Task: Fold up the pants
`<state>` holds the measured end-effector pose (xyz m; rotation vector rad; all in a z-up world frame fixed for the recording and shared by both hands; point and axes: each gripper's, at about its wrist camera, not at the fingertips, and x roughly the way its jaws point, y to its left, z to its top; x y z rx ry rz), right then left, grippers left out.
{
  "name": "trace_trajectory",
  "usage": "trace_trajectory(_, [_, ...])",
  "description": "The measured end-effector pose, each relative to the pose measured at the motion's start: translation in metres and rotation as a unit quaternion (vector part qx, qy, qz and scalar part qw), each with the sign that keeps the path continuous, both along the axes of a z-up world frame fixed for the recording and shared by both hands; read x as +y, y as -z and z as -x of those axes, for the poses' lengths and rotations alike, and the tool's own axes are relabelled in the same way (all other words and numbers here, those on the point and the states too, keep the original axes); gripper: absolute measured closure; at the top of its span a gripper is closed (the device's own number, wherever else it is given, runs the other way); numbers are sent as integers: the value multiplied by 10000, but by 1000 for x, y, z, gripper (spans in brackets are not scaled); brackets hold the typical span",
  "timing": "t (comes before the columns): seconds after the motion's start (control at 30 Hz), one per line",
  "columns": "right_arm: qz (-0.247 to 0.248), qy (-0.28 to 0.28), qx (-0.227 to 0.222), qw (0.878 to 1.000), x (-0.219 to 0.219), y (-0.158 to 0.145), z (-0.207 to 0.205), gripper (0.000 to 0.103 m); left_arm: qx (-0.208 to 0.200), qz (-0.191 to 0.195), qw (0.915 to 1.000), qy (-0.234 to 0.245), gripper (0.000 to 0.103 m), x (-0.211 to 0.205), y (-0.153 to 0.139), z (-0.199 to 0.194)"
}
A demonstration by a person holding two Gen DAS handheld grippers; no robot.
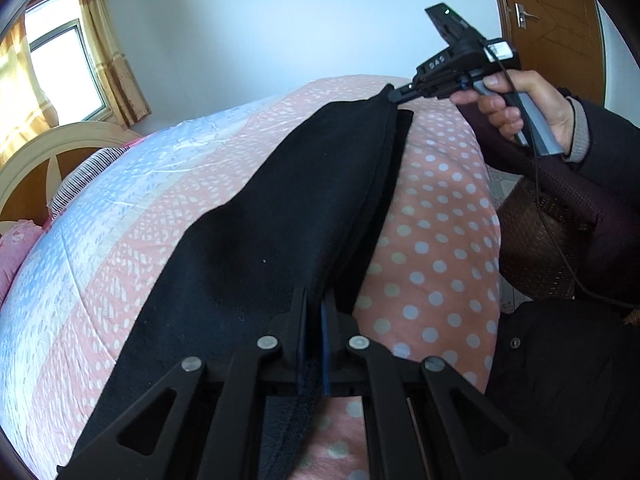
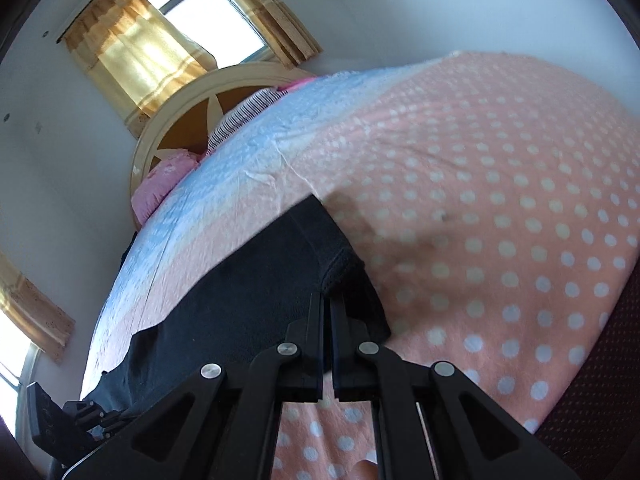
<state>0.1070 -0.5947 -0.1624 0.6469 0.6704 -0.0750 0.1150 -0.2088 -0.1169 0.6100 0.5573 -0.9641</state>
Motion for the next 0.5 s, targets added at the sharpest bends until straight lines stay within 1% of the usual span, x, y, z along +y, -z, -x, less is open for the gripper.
trace_trajectory(0.07, [38, -9, 37, 10000, 2, 0, 4, 101, 18, -19, 10000, 30, 96, 3, 1, 1])
trace_trajectory(0.17, [17, 54, 255, 9997, 0, 8, 6, 101, -26, -64, 10000, 46, 96, 2, 4, 3])
trace_trajectory(0.27, [44, 131, 285, 9995, -1, 8, 9, 101, -49, -103, 9999, 71, 96, -1, 7, 4])
trace_trajectory(0.33, [59, 157, 263, 9995, 0, 6, 12, 101, -108, -166, 9998, 73, 96, -2, 9, 6])
trace_trajectory(0.4, [94, 157, 341, 9993, 0, 7, 12, 101, -200, -176, 9996, 89, 96, -2, 7, 9])
trace_trajectory(0.5, [135, 55, 447, 9989, 0, 10, 8, 101, -327, -298, 9990, 102, 96, -5, 9, 10])
